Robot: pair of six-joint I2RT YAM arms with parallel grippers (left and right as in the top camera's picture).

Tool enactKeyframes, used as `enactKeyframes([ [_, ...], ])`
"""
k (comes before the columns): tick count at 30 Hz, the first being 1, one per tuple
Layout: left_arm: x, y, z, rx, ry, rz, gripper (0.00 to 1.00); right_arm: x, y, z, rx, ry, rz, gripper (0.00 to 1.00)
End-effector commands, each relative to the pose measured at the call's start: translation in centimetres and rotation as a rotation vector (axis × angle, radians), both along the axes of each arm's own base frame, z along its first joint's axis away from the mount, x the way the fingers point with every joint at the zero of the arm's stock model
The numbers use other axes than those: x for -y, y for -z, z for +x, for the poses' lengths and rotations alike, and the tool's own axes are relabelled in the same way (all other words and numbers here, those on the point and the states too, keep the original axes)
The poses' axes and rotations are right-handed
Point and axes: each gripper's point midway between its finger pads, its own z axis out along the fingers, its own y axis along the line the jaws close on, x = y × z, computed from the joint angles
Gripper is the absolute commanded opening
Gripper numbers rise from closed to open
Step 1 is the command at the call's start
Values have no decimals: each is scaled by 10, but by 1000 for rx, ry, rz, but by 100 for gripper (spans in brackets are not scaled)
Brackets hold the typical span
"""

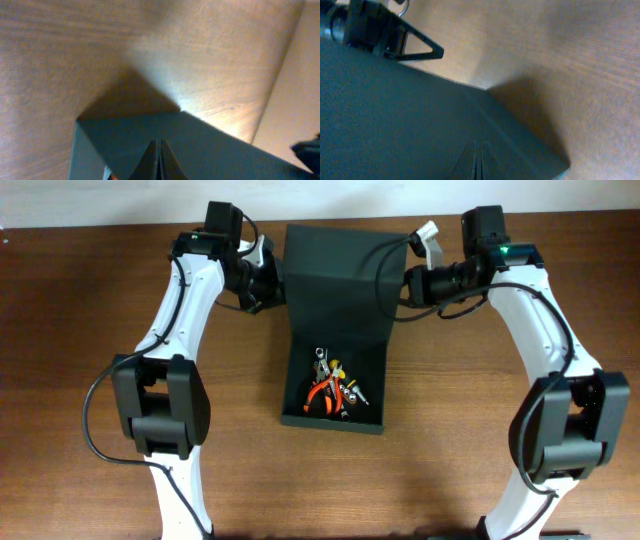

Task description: Pack container

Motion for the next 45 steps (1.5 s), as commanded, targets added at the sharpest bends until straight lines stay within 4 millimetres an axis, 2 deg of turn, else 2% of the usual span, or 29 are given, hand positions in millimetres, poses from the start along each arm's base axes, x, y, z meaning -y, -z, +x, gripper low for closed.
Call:
enactKeyframes([
  [1, -1, -17, -5, 75, 74, 49, 2, -9, -31, -15, 95, -66, -20, 4],
  [12, -20, -29, -35, 55, 133, 164, 2, -3, -49, -56, 37, -95, -60, 4],
  [18, -26, -40, -43, 66, 139, 196, 2, 6, -45, -75, -31, -82, -138, 4],
  [24, -34, -50, -50, 72, 129, 242, 2, 14, -41, -81, -11, -70, -269, 4],
  [25, -35, -52, -52, 72, 129, 242, 8, 14, -42, -81, -2, -70, -277, 4],
  [26, -35, -53, -54, 70, 129, 242, 19, 14, -43, -82, 3, -69, -282, 4],
  [27, -35, -54, -55, 66, 130, 242, 41, 14, -45, -82, 3, -64, -285, 7],
  [28, -36, -55, -58, 58, 131, 243, 59, 14, -46, -83, -2, -59, -284, 21],
  [29, -36, -55, -61, 46, 132, 244, 83, 15, -46, -84, -15, -48, -282, 52],
  [30, -37, -54, -64, 33, 133, 245, 99, 15, -46, -85, -33, -32, -280, 79],
  [31, -37, -54, -68, 17, 135, 246, 99, 16, -45, -85, -55, -12, -282, 99],
  [35, -39, -53, -79, -32, 142, 250, 99, 21, -41, -91, -142, 51, -298, 99],
  [39, -39, -55, -81, -36, 142, 250, 99, 21, -42, -93, -151, 57, -298, 99],
  [42, -40, -64, -83, -15, 140, 250, 99, 22, -47, -101, -136, 31, -306, 99],
  [45, -41, -83, -86, 55, 154, 252, 99, 32, -55, -116, -97, 9, -367, 99],
])
